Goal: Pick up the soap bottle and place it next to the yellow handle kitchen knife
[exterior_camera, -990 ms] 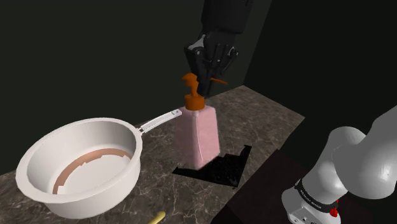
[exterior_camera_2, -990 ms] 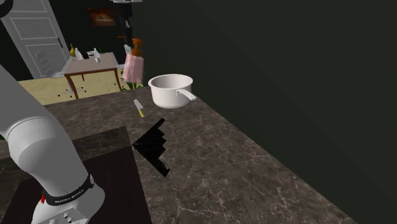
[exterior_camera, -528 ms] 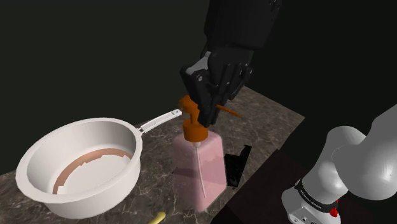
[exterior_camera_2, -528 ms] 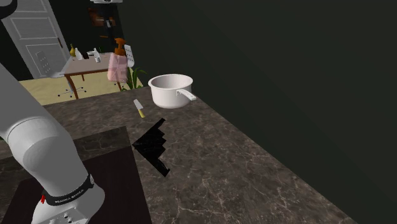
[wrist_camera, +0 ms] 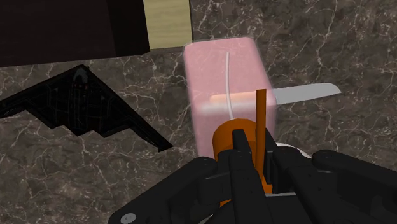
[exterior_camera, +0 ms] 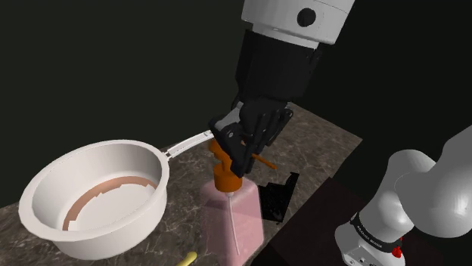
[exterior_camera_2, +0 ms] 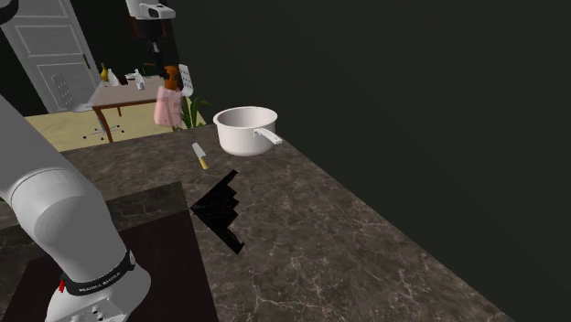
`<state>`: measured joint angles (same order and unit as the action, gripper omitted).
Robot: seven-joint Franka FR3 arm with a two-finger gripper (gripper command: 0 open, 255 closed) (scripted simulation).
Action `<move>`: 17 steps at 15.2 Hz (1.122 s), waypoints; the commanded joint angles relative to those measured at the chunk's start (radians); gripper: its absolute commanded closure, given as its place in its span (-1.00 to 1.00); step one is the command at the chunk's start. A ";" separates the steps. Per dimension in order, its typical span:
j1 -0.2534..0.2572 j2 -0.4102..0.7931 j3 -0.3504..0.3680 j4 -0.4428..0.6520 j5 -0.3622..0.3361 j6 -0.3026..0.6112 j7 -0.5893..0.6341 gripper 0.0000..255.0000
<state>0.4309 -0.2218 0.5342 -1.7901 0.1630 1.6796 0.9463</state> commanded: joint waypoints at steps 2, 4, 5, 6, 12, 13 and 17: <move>0.002 -0.007 0.002 -0.047 0.004 0.041 -0.003 1.00; 0.003 -0.011 0.003 -0.078 0.007 0.068 -0.007 1.00; 0.004 -0.013 0.003 -0.093 0.009 0.081 -0.008 1.00; 0.005 -0.015 0.004 -0.108 0.010 0.095 -0.010 1.00; 0.008 -0.020 0.009 -0.193 0.016 0.175 -0.017 1.00; 0.009 -0.020 0.010 -0.206 0.017 0.188 -0.018 1.00; 0.011 -0.017 0.015 -0.257 0.019 0.242 -0.020 1.00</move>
<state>0.4413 -0.2393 0.5474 -2.0317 0.1817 1.9048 0.9267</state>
